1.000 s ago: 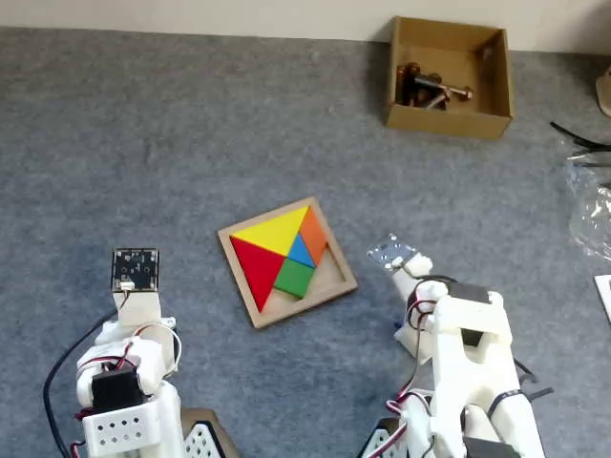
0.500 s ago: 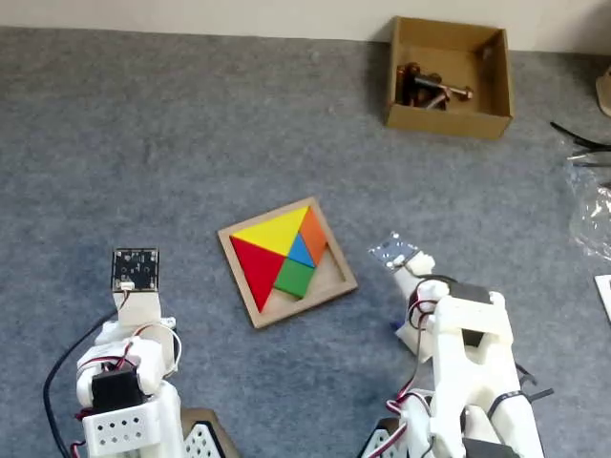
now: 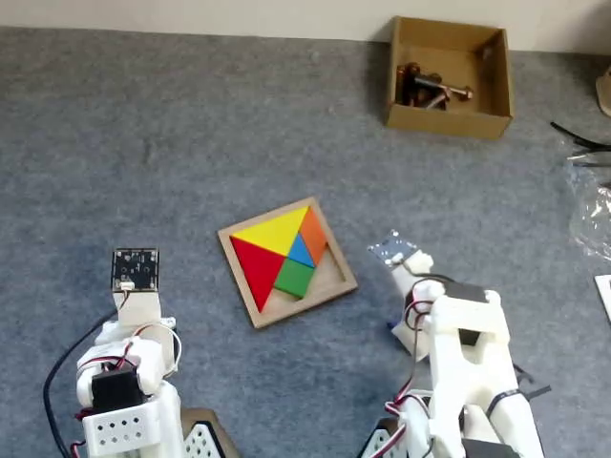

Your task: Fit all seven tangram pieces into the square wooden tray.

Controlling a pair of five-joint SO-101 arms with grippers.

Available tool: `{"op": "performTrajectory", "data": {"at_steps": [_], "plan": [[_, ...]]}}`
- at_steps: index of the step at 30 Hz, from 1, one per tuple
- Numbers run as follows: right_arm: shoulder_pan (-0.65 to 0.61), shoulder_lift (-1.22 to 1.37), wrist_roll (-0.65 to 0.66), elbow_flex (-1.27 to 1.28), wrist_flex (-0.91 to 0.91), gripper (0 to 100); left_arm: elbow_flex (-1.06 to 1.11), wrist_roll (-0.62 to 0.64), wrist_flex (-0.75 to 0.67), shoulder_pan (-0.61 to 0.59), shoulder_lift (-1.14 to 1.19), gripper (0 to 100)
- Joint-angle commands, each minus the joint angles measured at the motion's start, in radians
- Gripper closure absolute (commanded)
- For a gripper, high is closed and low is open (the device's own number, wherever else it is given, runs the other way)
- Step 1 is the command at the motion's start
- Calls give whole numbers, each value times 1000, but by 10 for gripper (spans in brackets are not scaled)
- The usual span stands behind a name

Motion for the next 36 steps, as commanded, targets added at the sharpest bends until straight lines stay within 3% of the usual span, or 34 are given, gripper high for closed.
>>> {"op": "performTrajectory", "data": {"at_steps": [1,9,20,27,36], "plan": [[-77,4,-89,-77,-7,941,19,9,5,-13,-5,995],[-145,5,-219,-127,-7,994,19,9,5,-13,-5,995],[-156,4,-227,-199,42,994,19,9,5,-13,-5,995],[-239,4,-390,-361,179,994,19,9,5,-13,-5,995],[-395,5,-578,-427,174,993,19,9,5,-13,-5,995]]}}
